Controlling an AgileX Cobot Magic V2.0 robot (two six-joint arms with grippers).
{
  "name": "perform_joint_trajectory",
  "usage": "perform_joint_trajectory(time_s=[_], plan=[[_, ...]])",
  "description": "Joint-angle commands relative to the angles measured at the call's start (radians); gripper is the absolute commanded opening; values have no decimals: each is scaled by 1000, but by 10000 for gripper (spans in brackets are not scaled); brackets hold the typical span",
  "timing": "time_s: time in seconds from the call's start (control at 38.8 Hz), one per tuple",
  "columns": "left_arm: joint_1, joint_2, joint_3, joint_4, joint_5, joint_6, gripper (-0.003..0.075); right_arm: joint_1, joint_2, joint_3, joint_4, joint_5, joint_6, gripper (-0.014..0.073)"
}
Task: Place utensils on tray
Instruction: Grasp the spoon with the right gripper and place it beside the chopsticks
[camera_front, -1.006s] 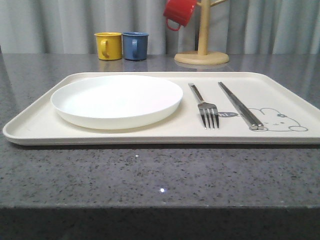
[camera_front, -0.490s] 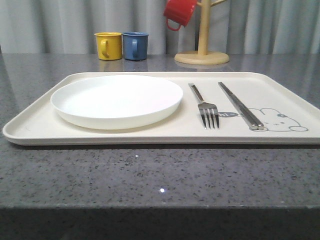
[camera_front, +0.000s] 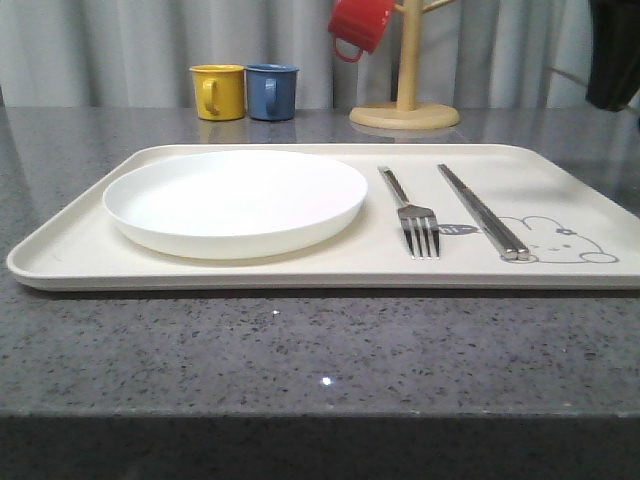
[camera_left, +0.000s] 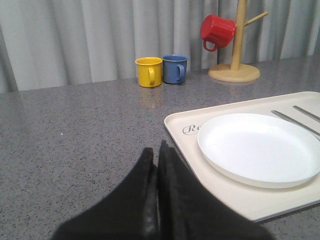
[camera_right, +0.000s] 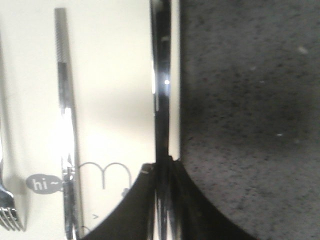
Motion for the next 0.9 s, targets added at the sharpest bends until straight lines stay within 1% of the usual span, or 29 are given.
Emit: perform_joint_trajectory(time_s=[0.0, 0.21, 0.75, 0.83, 0.88], plan=[[2, 13, -27, -8, -88, -9, -18, 32, -1, -23, 20, 40, 22, 3], [2, 13, -27, -8, -88, -9, -18, 38, 74, -23, 40, 43, 28, 4], [2, 13, -27, -8, -88, -9, -18, 38, 106, -23, 31, 43, 55, 6], [2, 13, -27, -8, -88, -9, -18, 38, 112, -23, 32, 53, 55, 28], [2, 13, -27, -8, -88, -9, -18, 38, 115, -23, 32, 55, 55, 71]])
